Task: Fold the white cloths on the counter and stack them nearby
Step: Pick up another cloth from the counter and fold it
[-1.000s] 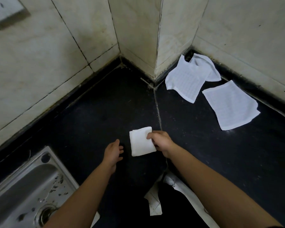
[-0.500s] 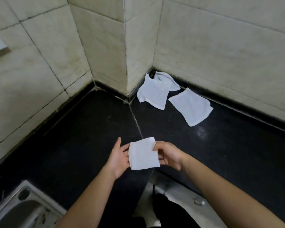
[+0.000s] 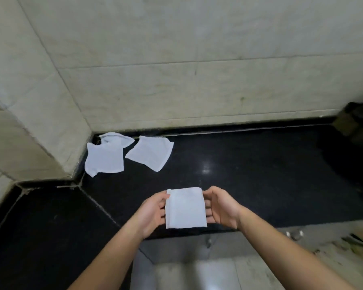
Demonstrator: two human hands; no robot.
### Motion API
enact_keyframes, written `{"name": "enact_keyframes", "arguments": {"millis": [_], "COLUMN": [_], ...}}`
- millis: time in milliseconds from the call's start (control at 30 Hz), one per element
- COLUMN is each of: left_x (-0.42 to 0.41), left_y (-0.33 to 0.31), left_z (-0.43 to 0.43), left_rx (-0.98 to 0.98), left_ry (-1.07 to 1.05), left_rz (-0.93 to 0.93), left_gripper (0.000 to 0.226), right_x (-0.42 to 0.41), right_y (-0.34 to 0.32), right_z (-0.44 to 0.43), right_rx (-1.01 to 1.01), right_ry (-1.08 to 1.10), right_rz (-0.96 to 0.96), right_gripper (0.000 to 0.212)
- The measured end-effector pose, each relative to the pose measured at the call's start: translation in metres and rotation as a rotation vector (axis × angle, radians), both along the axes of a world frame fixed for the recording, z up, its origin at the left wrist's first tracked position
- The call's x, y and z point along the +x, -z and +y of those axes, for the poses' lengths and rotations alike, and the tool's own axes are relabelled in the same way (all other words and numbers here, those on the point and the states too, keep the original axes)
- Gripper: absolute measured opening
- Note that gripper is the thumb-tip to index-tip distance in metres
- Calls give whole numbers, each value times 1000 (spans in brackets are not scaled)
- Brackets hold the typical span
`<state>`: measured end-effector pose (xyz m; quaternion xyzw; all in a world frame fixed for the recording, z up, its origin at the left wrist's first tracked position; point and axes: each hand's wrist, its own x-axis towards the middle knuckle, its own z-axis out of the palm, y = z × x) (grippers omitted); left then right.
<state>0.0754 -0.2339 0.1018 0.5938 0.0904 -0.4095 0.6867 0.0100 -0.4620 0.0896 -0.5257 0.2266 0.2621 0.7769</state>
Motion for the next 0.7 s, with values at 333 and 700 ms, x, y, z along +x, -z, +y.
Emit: {"name": "enact_keyframes", "arguments": {"millis": [333,700], "left_x": [-101,-207], "left_y": [-24,-50], "left_z": [-296,-566], "left_rx": [114,39], "left_ry": [404,670], "left_rz": [-24,-80], "left_gripper": [35,32], "right_x": [-193,-344], "right_y": [-21,-45], "right_z": [-252,-475], "right_rx": [-96,-212], "right_ry": [466,791], "right_rz": [-127,-176], "right_gripper": [36,36]}}
